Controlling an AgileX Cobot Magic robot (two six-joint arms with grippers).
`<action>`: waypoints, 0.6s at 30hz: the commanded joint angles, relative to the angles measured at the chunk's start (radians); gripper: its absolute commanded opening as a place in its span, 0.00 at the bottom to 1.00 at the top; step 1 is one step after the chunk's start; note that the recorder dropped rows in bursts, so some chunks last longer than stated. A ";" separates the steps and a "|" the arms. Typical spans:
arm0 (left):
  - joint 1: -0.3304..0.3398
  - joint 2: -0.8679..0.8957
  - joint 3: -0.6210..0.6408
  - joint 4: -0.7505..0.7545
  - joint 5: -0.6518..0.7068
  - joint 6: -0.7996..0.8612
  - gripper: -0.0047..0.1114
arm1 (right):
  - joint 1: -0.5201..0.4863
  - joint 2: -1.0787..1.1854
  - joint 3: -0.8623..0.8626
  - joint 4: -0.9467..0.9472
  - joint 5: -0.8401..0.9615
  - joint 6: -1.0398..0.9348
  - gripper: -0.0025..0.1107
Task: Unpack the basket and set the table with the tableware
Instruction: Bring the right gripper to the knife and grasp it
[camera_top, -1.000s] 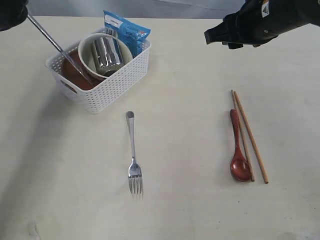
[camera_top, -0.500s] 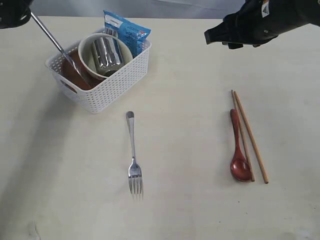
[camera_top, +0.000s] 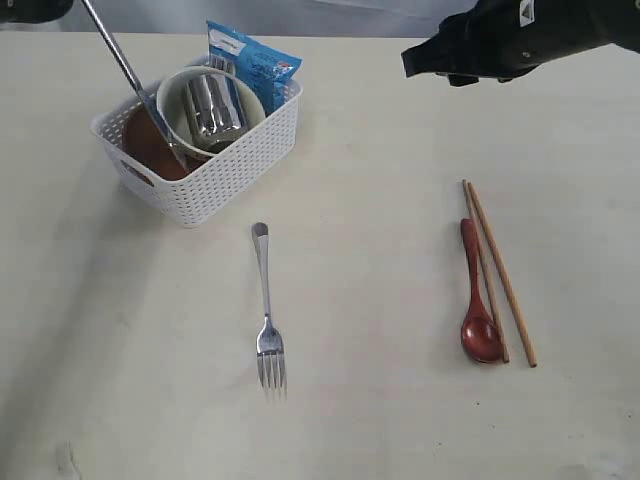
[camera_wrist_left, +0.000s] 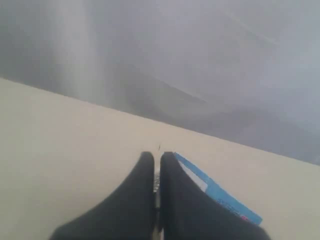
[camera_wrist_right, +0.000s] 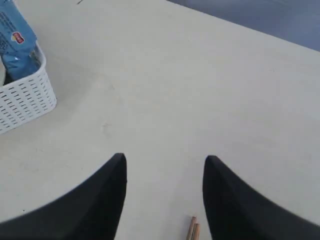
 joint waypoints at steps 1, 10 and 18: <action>-0.008 -0.010 -0.048 0.045 0.029 0.000 0.04 | 0.063 -0.007 0.000 0.004 -0.104 -0.061 0.43; -0.008 -0.010 -0.142 0.045 0.199 0.000 0.04 | 0.284 -0.005 0.086 -0.056 -0.625 -0.065 0.43; -0.008 -0.010 -0.205 0.045 0.339 0.015 0.04 | 0.285 0.033 0.095 -0.151 -0.726 0.090 0.55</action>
